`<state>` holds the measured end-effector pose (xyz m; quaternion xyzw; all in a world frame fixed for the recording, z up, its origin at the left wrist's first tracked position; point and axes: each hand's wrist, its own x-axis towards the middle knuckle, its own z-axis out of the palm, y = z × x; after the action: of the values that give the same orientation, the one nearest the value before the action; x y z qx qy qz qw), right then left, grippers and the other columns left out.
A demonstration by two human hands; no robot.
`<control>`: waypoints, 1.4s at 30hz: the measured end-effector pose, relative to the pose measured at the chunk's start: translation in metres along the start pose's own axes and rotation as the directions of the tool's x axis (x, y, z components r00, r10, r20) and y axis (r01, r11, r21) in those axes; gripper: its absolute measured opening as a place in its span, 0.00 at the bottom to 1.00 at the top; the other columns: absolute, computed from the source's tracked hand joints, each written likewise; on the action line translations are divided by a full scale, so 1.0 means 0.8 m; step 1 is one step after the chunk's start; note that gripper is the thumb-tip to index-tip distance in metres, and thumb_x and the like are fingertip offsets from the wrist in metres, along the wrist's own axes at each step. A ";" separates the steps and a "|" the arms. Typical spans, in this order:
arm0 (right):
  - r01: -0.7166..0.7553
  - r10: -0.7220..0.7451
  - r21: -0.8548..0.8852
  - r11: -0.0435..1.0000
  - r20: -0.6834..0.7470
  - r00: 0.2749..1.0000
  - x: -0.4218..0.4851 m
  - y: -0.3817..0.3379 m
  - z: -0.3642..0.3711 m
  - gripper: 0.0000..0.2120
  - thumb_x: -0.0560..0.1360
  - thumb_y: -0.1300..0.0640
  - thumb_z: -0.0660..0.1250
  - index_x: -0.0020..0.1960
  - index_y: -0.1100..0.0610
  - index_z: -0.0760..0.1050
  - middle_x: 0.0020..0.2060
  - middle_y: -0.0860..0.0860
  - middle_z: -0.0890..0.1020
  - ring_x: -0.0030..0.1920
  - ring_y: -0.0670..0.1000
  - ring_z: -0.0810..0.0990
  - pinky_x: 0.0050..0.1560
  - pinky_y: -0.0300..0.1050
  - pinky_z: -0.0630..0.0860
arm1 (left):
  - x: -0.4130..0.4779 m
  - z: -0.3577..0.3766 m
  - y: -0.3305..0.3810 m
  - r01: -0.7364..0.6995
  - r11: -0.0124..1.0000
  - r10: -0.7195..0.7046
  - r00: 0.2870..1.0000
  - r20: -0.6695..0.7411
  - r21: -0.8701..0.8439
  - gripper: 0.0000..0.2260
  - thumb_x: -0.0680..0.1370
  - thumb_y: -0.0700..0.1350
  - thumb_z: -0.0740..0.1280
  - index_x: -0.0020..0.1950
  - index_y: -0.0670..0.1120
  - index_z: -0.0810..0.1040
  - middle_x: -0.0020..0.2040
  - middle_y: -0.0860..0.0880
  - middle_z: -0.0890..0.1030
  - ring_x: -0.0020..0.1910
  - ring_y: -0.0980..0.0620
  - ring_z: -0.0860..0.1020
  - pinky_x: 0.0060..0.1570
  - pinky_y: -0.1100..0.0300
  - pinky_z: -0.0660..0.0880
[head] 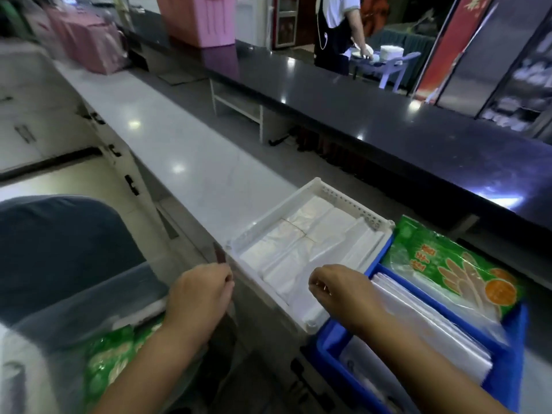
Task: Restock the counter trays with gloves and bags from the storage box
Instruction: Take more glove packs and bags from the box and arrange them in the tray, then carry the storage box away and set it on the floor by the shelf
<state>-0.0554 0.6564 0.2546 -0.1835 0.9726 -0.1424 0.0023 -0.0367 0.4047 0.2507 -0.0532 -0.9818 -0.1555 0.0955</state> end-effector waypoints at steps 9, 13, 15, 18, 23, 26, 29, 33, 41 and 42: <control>0.134 -0.134 0.005 0.991 -0.002 0.991 0.058 -0.219 0.092 0.06 0.75 0.52 0.62 0.42 0.50 0.75 0.38 0.48 0.80 0.39 0.50 0.77 0.36 0.45 0.74 | -0.083 -0.056 -0.250 0.267 0.963 -0.268 0.963 0.036 0.037 0.04 0.73 0.47 0.65 0.40 0.49 0.77 0.40 0.49 0.81 0.43 0.46 0.78 0.35 0.54 0.71; 0.100 -0.105 0.070 0.992 0.072 0.992 0.073 -0.323 0.168 0.07 0.75 0.51 0.62 0.46 0.51 0.76 0.43 0.48 0.81 0.44 0.49 0.78 0.42 0.44 0.76 | -0.118 -0.074 -0.370 0.312 0.950 -0.312 0.949 0.050 0.003 0.04 0.74 0.45 0.64 0.41 0.48 0.78 0.43 0.48 0.82 0.45 0.46 0.78 0.38 0.55 0.72; 0.079 -0.089 0.078 0.994 0.133 0.987 0.077 -0.363 0.199 0.08 0.76 0.50 0.61 0.48 0.51 0.76 0.45 0.48 0.80 0.46 0.49 0.78 0.46 0.46 0.77 | -0.135 -0.078 -0.414 0.332 0.943 -0.332 0.941 0.060 0.023 0.05 0.74 0.46 0.64 0.41 0.48 0.78 0.43 0.49 0.82 0.44 0.47 0.78 0.36 0.56 0.69; 0.032 -0.045 0.073 0.997 0.179 0.983 0.082 -0.403 0.229 0.09 0.76 0.49 0.60 0.48 0.52 0.76 0.45 0.48 0.81 0.47 0.49 0.78 0.46 0.46 0.76 | -0.150 -0.078 -0.464 0.347 0.937 -0.350 0.929 0.117 0.050 0.06 0.75 0.47 0.62 0.43 0.49 0.78 0.44 0.50 0.81 0.44 0.48 0.78 0.34 0.58 0.67; -0.111 0.094 0.055 0.992 0.244 0.965 0.087 -0.416 0.259 0.08 0.75 0.51 0.61 0.46 0.54 0.76 0.45 0.48 0.81 0.47 0.50 0.79 0.44 0.47 0.74 | -0.141 -0.062 -0.513 0.347 0.937 -0.348 0.921 0.175 0.033 0.06 0.76 0.47 0.62 0.43 0.49 0.78 0.43 0.51 0.82 0.42 0.48 0.78 0.33 0.59 0.68; -0.171 0.154 0.035 0.985 0.293 0.944 0.101 -0.405 0.277 0.08 0.75 0.51 0.61 0.46 0.53 0.76 0.46 0.48 0.82 0.47 0.50 0.79 0.44 0.46 0.73 | -0.121 -0.046 -0.525 0.344 0.939 -0.342 0.916 0.211 0.029 0.06 0.75 0.46 0.62 0.43 0.49 0.78 0.44 0.51 0.82 0.44 0.49 0.78 0.33 0.59 0.65; -0.198 0.170 0.045 0.979 0.353 0.920 0.124 -0.390 0.300 0.08 0.75 0.52 0.60 0.45 0.54 0.76 0.45 0.48 0.82 0.45 0.49 0.79 0.42 0.44 0.73 | -0.102 -0.028 -0.533 0.337 0.940 -0.339 0.901 0.271 0.055 0.06 0.76 0.46 0.62 0.45 0.49 0.78 0.45 0.51 0.82 0.45 0.49 0.78 0.34 0.59 0.65; -0.231 0.186 0.058 0.971 0.418 0.889 0.163 -0.376 0.341 0.09 0.75 0.52 0.60 0.45 0.55 0.76 0.46 0.50 0.82 0.47 0.51 0.79 0.39 0.44 0.70 | -0.072 -0.006 -0.546 0.325 0.941 -0.339 0.884 0.321 0.098 0.06 0.76 0.46 0.62 0.45 0.48 0.78 0.46 0.50 0.82 0.47 0.49 0.78 0.36 0.58 0.66; -0.289 0.232 -0.005 0.957 0.610 0.757 0.220 -0.354 0.460 0.10 0.76 0.53 0.60 0.51 0.56 0.76 0.52 0.55 0.81 0.53 0.57 0.79 0.47 0.48 0.74 | -0.014 0.085 -0.599 0.244 0.965 -0.261 0.849 0.460 0.097 0.07 0.77 0.44 0.61 0.48 0.46 0.78 0.48 0.47 0.81 0.48 0.47 0.77 0.38 0.56 0.68; -0.283 0.231 -0.017 0.959 0.629 0.743 0.225 -0.354 0.474 0.10 0.75 0.53 0.59 0.51 0.56 0.76 0.53 0.56 0.81 0.54 0.58 0.78 0.48 0.49 0.74 | -0.010 0.097 -0.602 0.215 0.972 -0.232 0.841 0.488 0.092 0.07 0.77 0.44 0.60 0.49 0.46 0.78 0.49 0.47 0.80 0.49 0.46 0.77 0.39 0.56 0.69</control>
<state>-0.1008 0.2349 -0.0217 -0.0842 0.9259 -0.1103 0.3513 -0.1067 -0.0273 0.0342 0.0250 -0.9752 -0.1299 -0.1775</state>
